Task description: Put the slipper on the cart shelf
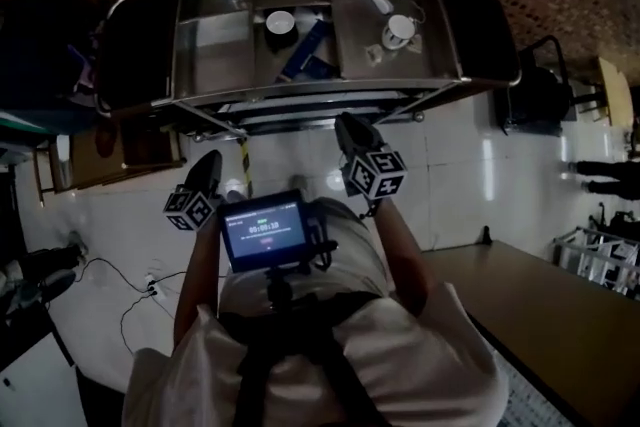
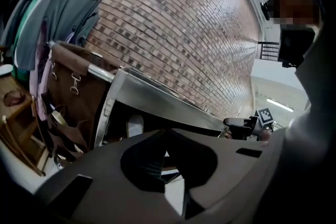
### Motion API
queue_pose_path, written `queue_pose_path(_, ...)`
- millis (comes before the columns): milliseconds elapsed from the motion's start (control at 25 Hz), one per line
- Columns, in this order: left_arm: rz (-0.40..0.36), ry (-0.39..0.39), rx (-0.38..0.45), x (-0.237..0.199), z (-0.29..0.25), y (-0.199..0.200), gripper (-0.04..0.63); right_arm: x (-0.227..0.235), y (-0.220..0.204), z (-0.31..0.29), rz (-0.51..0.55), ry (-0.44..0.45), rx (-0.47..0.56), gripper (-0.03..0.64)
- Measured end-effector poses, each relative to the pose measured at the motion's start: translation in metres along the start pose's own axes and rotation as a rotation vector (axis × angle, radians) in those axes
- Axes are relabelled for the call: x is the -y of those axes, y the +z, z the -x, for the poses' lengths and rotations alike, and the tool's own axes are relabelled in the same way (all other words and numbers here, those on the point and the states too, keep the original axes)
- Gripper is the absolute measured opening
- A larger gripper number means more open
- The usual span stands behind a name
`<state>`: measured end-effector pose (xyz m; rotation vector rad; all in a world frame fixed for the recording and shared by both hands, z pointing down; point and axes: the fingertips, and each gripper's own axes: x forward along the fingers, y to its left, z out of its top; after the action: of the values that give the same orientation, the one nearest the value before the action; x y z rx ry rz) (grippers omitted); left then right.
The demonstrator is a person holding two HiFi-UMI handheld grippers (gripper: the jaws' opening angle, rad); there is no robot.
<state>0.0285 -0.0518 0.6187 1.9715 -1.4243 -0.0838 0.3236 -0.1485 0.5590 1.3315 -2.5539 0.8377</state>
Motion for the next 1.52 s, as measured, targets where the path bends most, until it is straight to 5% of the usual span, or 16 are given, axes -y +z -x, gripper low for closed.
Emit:
queue_pose_path(560, 0.013, 0.077, -0.001, -0.017, 0.024, -0.009, 0.000, 0.007, -0.029, 0.003, -0.022, 0.022, 0.004, 0.064)
queue_pose_path(1520, -0.016, 0.044, -0.075, -0.005, 0.000, -0.009, 0.000, 0.010, -0.046, 0.023, 0.011, -0.036, 0.010, 0.064)
